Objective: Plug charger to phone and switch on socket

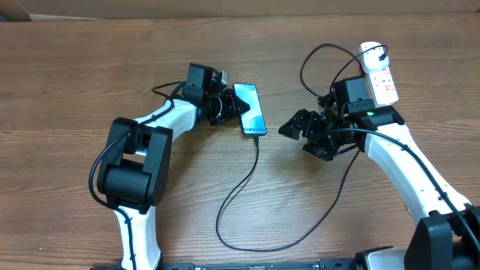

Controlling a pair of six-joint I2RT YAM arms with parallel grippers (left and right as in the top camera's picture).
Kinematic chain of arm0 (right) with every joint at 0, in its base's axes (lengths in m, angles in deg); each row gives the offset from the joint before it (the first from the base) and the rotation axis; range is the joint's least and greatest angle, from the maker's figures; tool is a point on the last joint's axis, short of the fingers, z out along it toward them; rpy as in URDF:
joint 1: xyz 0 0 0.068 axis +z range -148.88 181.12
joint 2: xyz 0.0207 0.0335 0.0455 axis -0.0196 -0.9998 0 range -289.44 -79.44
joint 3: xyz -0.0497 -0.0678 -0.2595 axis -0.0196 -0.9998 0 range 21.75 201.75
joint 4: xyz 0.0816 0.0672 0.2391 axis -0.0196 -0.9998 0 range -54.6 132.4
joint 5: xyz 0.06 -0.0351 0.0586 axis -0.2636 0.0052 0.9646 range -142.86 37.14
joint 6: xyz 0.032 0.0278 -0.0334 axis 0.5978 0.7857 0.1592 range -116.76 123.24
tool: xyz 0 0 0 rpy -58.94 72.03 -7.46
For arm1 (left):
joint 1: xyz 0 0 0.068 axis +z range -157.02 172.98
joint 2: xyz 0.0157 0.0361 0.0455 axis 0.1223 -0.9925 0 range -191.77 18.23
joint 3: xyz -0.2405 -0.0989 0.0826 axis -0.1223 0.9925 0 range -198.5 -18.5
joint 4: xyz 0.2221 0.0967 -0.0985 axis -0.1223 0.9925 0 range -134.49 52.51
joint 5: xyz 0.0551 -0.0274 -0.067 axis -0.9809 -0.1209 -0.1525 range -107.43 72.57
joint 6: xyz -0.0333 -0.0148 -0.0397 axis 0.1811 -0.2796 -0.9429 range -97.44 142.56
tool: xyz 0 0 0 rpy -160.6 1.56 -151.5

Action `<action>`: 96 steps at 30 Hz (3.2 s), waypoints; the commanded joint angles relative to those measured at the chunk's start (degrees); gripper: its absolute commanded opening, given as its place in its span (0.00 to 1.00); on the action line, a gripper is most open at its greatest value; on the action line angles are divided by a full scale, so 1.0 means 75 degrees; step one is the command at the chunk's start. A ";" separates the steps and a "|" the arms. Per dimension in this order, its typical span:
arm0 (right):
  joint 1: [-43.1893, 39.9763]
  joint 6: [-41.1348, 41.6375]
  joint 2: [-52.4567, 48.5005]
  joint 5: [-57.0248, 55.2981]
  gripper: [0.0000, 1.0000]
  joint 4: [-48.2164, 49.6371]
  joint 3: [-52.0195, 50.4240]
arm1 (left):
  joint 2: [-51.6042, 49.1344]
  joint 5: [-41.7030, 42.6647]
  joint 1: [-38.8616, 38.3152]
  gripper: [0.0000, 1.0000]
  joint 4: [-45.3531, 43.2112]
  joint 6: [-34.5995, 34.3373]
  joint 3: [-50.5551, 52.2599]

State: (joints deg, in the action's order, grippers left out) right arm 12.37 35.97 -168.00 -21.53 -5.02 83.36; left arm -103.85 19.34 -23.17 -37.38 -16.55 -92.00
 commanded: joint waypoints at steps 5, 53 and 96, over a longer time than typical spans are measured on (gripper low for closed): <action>0.0006 -0.0067 0.0114 0.0026 0.84 0.0020 0.0201 | -0.0035 0.0041 0.0108 0.16 0.0012 -0.0070 -0.0064; -0.0017 -0.0629 0.0959 -0.2713 1.00 -0.3407 0.3159 | 0.7711 -0.3590 0.2264 1.00 0.5898 0.2183 -0.0093; -0.4468 -0.1830 -0.3829 -0.2964 1.00 -0.3293 0.6761 | 1.0145 -0.3777 0.2261 1.00 0.9069 0.1903 -0.0070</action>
State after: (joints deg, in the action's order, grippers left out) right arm -21.42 25.37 -192.54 -46.73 -30.42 130.72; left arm -27.88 -8.31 -6.49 30.77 -1.69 -92.39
